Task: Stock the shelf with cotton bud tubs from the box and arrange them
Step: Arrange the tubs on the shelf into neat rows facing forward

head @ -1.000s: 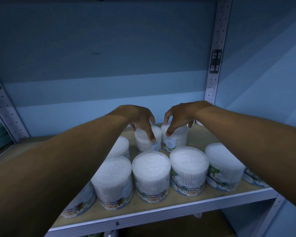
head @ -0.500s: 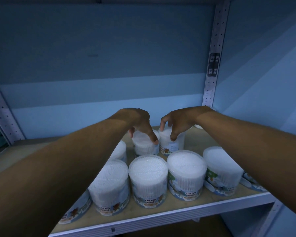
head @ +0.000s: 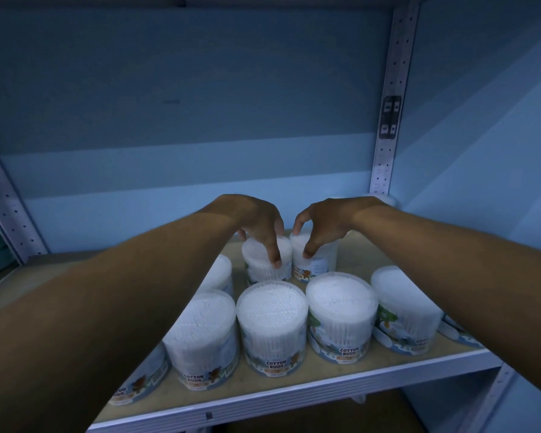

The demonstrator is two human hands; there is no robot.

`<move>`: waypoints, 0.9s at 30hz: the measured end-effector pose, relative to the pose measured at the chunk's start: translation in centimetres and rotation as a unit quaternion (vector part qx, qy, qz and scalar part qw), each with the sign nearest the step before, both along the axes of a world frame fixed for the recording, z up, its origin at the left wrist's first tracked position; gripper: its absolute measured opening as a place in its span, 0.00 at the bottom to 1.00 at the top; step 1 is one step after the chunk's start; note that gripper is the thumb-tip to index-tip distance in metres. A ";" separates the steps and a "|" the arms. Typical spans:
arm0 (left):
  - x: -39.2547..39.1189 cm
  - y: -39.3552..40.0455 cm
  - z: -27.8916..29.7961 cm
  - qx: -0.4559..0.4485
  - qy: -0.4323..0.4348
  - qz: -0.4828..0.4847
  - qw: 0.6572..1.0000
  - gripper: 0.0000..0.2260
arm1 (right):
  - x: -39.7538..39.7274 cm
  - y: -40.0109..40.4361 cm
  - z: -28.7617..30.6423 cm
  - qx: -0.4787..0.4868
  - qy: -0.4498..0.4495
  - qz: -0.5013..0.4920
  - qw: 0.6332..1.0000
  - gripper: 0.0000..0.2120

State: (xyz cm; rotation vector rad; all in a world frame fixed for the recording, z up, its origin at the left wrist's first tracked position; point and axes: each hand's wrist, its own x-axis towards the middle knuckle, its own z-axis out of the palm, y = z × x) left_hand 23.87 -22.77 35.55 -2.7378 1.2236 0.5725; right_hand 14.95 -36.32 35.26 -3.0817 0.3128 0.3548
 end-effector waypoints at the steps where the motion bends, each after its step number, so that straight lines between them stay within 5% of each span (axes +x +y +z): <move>1: 0.0 0.1 -0.1 -0.006 0.000 0.001 1.000 0.35 | 0.0 0.0 -0.1 -0.004 0.000 0.002 1.000 0.28; 13: -0.4 0.1 -0.3 0.002 -0.062 0.050 0.997 0.40 | -1.0 -0.5 0.0 0.026 0.012 0.038 0.999 0.28; 27: 0.6 0.8 0.1 -0.026 0.022 0.031 0.999 0.36 | 0.4 -0.7 -0.8 0.018 -0.030 -0.001 0.999 0.24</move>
